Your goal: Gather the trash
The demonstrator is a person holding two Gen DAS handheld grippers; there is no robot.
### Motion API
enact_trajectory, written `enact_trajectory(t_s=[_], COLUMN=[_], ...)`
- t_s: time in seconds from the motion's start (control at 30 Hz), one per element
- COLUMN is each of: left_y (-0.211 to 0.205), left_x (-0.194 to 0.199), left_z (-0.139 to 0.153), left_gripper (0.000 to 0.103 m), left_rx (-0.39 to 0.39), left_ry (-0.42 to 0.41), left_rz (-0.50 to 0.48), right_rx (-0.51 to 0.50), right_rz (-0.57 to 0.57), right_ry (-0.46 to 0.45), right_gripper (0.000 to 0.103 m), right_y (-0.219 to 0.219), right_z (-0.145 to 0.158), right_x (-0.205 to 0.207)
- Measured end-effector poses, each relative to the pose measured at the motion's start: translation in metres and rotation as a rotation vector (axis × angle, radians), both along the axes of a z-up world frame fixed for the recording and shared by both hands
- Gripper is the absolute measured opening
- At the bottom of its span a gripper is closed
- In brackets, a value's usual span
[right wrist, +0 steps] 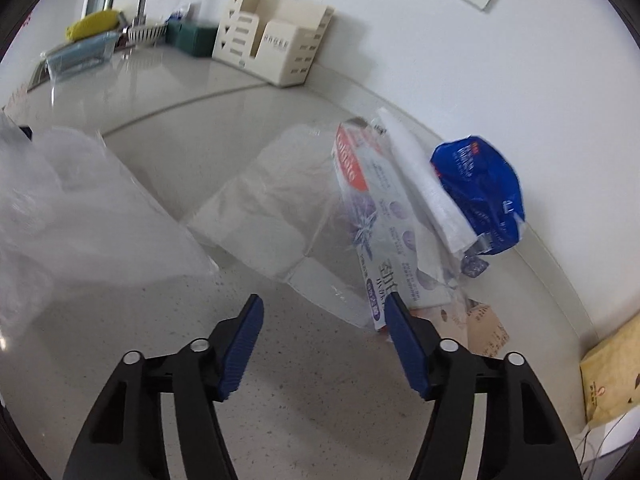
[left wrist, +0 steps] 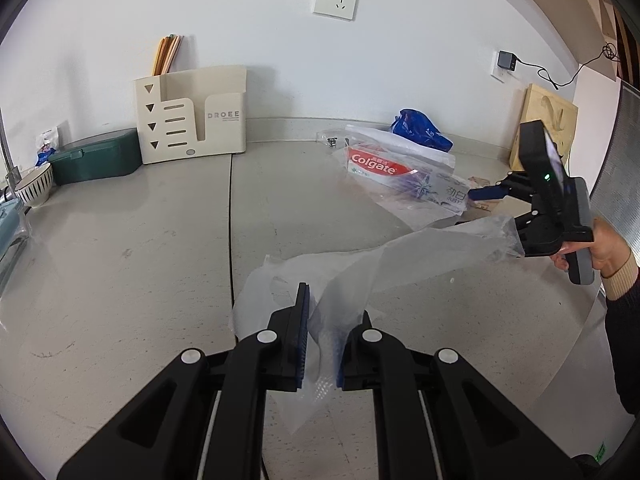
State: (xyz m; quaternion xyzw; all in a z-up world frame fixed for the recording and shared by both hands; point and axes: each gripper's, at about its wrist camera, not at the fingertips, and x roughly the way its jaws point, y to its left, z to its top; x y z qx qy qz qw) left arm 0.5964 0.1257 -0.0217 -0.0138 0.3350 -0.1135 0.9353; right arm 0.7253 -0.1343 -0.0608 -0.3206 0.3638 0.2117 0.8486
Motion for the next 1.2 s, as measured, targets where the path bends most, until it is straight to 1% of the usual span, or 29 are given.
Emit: enact_trajectory(t_s=[0.03,0.07,0.1,0.17,0.2,0.23,0.27,0.33,0.4,0.63,0.8,0.9,1.03,1.13,1.2], left_y=[0.001,0.002,0.003,0.004,0.005,0.005,0.005,0.006,0.006,0.003,-0.002,-0.006,-0.013,-0.018,-0.021], left_x=[0.000,0.001,0.001,0.001,0.001,0.001,0.001,0.001,0.001,-0.008,-0.024,-0.037,-0.059,-0.078,-0.091], left_z=[0.000,0.000,0.000,0.000,0.000,0.000,0.000,0.000,0.001,0.007,0.019,0.028,0.042,0.052,0.057], left_gripper=[0.011,0.011,0.011,0.011,0.011,0.011,0.011,0.011,0.011,0.011,0.011,0.011,0.011,0.011,0.011], left_rx=[-0.001,-0.002,-0.003,-0.006,-0.008,-0.010,-0.010,-0.014,-0.022,-0.032,-0.036,-0.038,-0.031,-0.036,-0.032], left_ry=[0.000,0.000,0.001,0.001,0.001,0.002,0.001,-0.001,-0.005,-0.031,-0.057,-0.079,-0.108,-0.128,-0.137], left_rz=[0.001,0.002,0.003,0.007,0.008,0.007,0.007,0.009,0.009,0.007,0.003,-0.002,-0.016,-0.030,-0.029], right_rx=[-0.028,-0.058,-0.061,-0.068,-0.074,-0.069,-0.045,0.003,0.072,0.225,0.285,0.311,0.330,0.379,0.385], right_rz=[0.004,0.006,0.007,0.002,0.002,-0.003,-0.011,-0.022,-0.030,-0.058,-0.060,-0.057,-0.063,-0.066,-0.073], right_ry=[-0.016,-0.034,-0.032,-0.022,-0.021,-0.021,-0.010,0.012,0.009,0.000,-0.013,-0.040,-0.088,-0.095,-0.112], right_gripper=[0.056,0.050,0.044,0.023,0.018,0.008,0.006,0.005,0.005,0.005,0.005,0.005,0.005,0.005,0.005], right_y=[0.002,0.005,0.006,0.008,0.010,0.010,0.009,0.006,0.001,-0.018,-0.030,-0.036,-0.043,-0.053,-0.057], right_z=[-0.003,-0.006,-0.008,-0.012,-0.013,-0.014,-0.013,-0.011,-0.004,0.019,0.040,0.054,0.072,0.084,0.090], right_x=[0.001,0.004,0.007,0.012,0.013,0.014,0.017,0.018,0.018,0.006,-0.019,-0.037,-0.067,-0.089,-0.103])
